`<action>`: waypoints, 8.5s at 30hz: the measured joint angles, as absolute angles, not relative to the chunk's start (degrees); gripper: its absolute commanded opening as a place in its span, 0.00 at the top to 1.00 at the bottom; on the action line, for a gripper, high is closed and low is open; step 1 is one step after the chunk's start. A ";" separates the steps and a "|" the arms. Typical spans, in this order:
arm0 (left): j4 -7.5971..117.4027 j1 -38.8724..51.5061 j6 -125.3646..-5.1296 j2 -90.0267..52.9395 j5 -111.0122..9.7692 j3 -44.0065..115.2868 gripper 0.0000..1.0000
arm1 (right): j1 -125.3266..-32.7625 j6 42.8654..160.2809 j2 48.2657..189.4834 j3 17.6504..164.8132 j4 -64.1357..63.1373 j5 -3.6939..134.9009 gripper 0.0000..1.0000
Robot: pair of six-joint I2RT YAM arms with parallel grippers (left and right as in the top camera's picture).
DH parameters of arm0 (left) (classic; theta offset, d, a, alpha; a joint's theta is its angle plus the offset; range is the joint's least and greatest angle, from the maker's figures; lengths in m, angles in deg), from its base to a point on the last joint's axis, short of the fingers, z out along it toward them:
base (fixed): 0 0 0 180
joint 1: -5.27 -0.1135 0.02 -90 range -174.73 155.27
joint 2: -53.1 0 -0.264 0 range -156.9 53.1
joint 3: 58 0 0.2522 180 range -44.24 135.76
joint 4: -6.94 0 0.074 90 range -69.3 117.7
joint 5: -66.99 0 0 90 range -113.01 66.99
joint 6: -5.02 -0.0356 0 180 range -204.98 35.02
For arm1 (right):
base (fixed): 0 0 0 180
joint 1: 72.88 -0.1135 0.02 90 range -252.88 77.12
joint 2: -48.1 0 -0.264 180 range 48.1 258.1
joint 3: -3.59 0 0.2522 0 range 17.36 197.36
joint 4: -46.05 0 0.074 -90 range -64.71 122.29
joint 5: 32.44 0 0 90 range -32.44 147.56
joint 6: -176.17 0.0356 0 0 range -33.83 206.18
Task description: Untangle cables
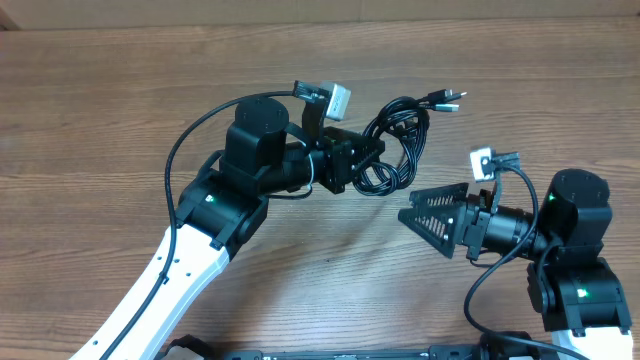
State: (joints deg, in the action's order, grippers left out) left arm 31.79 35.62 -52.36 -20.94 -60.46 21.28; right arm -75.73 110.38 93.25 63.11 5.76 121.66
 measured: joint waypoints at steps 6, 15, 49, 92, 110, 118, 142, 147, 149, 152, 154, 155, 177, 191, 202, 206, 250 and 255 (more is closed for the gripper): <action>31.85 35.62 -53.65 -20.94 -61.55 21.28 0.96 | -75.93 113.49 93.25 63.22 11.31 117.35 0.43; 31.79 37.15 -53.67 -20.94 -62.47 21.28 0.96 | -75.93 114.86 93.27 63.22 13.35 112.61 0.62; 36.64 38.59 -32.30 -19.87 -50.95 21.28 0.96 | -75.65 102.93 95.32 63.22 9.83 121.48 0.96; 30.06 35.66 -49.17 -19.89 -62.53 21.28 0.96 | -75.93 111.47 94.23 63.33 7.80 111.58 0.53; 32.44 37.56 -43.36 -19.89 -59.10 21.28 0.96 | -75.91 111.82 94.27 63.38 11.82 118.92 0.96; 37.84 38.30 -29.76 -19.87 -53.05 21.28 0.96 | -75.91 110.32 94.78 63.38 11.71 121.13 0.96; 38.39 32.77 -20.84 -19.87 -53.33 21.28 0.96 | -75.93 109.44 94.60 63.38 11.71 117.46 0.87; 37.17 32.21 -28.87 -19.89 -55.60 21.28 0.96 | -75.93 109.00 94.58 63.38 11.66 116.63 0.51; 35.72 32.21 -32.63 -19.87 -56.79 21.28 0.96 | -75.93 108.94 94.51 63.46 10.92 116.04 0.42; 32.71 32.16 -40.19 -19.89 -59.74 21.28 0.96 | -75.93 109.07 94.34 63.48 7.75 113.81 0.34; 30.72 32.16 -45.28 -19.89 -62.07 21.28 0.96 | -75.93 109.00 94.34 63.51 5.11 111.73 0.31; 30.17 32.16 -46.99 -19.89 -62.97 21.28 0.96 | -75.93 108.98 94.34 63.51 4.23 111.01 0.31; 27.48 37.01 -54.92 -19.89 -67.12 21.28 0.96 | -75.97 108.92 98.97 63.51 -0.20 103.43 0.29; 19.83 37.17 -52.03 -19.93 -72.68 21.17 0.96 | -75.97 112.48 101.42 63.62 -10.87 86.27 0.06; 21.10 32.88 -51.93 -19.39 -74.51 20.95 0.96 | -76.04 114.82 101.42 63.92 -18.65 75.49 0.00; 22.63 29.26 -52.14 -17.51 -76.83 20.82 0.96 | -76.39 114.95 101.40 64.47 -20.27 73.42 0.00; 44.25 16.73 -68.54 -12.52 -76.26 20.62 0.96 | -76.37 89.11 101.64 64.82 -22.50 89.59 0.00; 47.15 16.73 -71.86 -12.52 -77.42 20.65 0.96 | -76.35 80.55 101.64 64.75 -17.51 96.74 0.00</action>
